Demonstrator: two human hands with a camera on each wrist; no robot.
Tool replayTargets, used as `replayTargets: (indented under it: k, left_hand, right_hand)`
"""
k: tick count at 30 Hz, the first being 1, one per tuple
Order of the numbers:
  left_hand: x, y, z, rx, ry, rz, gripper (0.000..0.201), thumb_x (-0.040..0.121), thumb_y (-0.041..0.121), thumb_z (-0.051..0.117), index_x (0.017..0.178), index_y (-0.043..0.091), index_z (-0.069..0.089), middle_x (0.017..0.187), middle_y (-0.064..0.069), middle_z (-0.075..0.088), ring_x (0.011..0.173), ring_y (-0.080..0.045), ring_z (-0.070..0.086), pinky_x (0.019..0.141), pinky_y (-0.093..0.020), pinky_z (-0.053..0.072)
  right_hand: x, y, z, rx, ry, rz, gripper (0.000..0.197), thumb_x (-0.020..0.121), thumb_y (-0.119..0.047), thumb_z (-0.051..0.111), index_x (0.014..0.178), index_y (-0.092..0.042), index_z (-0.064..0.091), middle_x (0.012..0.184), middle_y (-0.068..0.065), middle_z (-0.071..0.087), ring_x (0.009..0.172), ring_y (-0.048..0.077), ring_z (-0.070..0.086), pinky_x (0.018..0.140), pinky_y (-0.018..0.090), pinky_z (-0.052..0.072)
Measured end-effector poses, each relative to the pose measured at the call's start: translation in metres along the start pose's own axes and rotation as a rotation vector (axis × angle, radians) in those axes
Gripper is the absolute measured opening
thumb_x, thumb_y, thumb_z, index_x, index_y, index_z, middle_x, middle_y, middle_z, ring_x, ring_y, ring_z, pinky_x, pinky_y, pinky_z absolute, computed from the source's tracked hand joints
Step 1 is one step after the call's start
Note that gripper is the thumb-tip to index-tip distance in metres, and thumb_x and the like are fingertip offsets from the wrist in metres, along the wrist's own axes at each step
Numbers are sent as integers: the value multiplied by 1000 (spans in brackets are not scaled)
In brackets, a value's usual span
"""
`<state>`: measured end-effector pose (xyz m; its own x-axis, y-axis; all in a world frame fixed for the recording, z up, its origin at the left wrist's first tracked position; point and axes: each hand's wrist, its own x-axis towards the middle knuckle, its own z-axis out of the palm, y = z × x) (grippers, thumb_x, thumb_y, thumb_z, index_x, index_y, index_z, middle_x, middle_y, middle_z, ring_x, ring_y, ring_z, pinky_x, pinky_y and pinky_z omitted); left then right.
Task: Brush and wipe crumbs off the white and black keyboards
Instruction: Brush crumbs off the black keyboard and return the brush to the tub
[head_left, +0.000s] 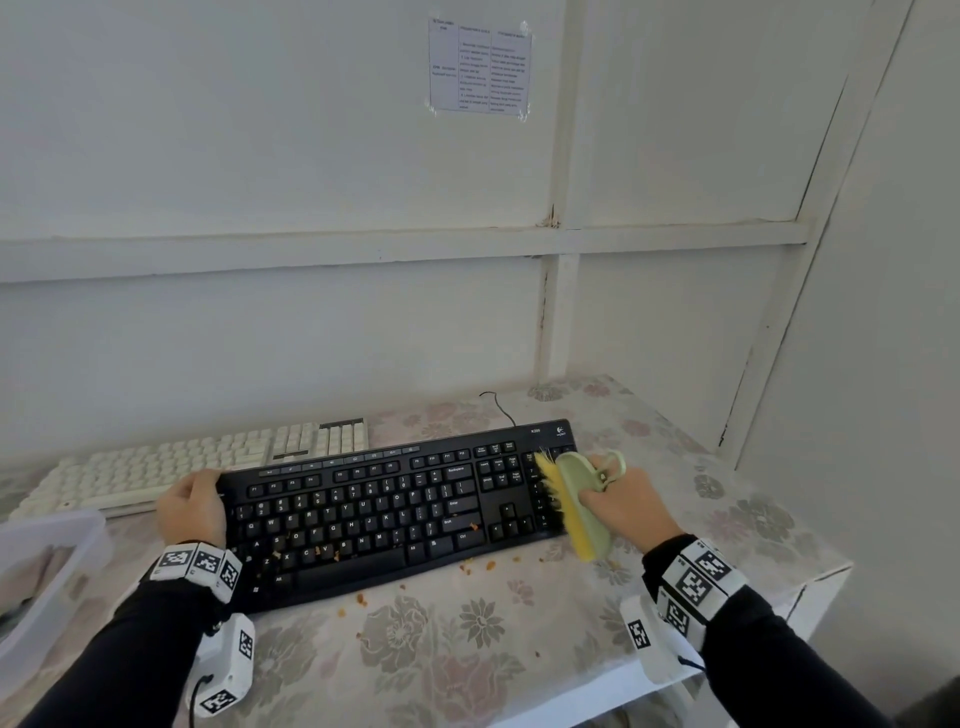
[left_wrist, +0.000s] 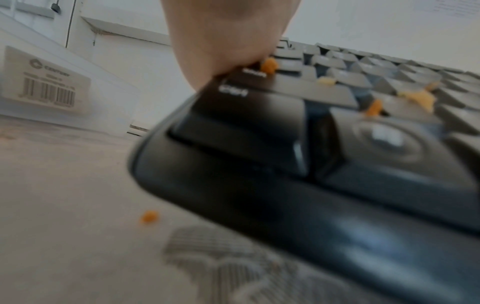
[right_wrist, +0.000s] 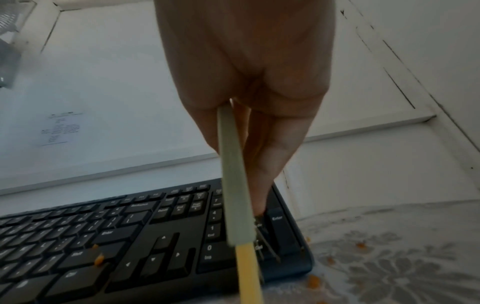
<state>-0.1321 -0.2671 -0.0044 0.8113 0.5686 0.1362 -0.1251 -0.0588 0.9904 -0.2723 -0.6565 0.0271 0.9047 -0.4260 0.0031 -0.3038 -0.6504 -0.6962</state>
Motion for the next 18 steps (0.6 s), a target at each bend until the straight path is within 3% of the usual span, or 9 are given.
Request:
replayTargets:
  k: [1, 3, 6, 8, 11, 14, 18]
  left_hand:
    - [0, 0, 0, 0, -4, 5, 15, 89, 11, 47, 84, 2, 58, 35, 21, 48, 56, -11, 39, 39, -9, 30]
    - [0, 1, 0, -2, -6, 7, 15, 89, 11, 47, 85, 2, 58, 34, 21, 48, 55, -12, 39, 42, -10, 31]
    - [2, -1, 0, 6, -4, 15, 15, 89, 10, 48, 85, 1, 58, 36, 19, 50, 56, -11, 39, 40, -8, 30]
    - [3, -2, 0, 9, -7, 24, 15, 89, 9, 47, 84, 0, 58, 41, 8, 53, 56, -11, 38, 38, -8, 29]
    - [3, -2, -1, 28, -16, 34, 16, 89, 9, 47, 83, -1, 58, 53, -1, 49, 56, -14, 38, 47, -14, 33]
    - [4, -2, -1, 28, -23, 20, 16, 88, 10, 47, 79, 2, 57, 60, -6, 45, 59, -17, 39, 54, -27, 31]
    - [2, 0, -1, 36, -23, 19, 16, 89, 10, 47, 81, 1, 57, 61, -6, 46, 57, -15, 39, 54, -27, 30]
  right_hand:
    - [-1, -1, -4, -3, -10, 33, 18, 84, -10, 54, 97, 2, 60, 67, 8, 49, 55, 16, 44, 49, 20, 36]
    - [-2, -7, -11, 64, 55, 10, 3, 86, -9, 55, 84, -6, 56, 63, 3, 46, 52, 12, 42, 48, 17, 34]
    - [-3, -17, -11, 161, 281, -310, 22, 90, -9, 55, 105, -25, 57, 73, 1, 60, 58, 12, 54, 50, 10, 42]
    - [1, -20, -5, 181, 340, -404, 31, 91, -8, 54, 120, -18, 58, 80, 4, 65, 64, 14, 58, 53, 12, 45]
    - [3, -19, 3, 44, 249, -306, 29, 91, -7, 51, 120, -10, 56, 75, 1, 58, 55, 4, 49, 48, 8, 40]
    - [3, -14, 3, -61, 102, -170, 19, 90, -6, 46, 104, -5, 59, 62, -1, 49, 49, 7, 42, 40, 10, 34]
    - [3, -16, -6, -49, 77, -44, 10, 88, -11, 49, 79, -6, 52, 57, 1, 43, 48, 10, 38, 40, 13, 31]
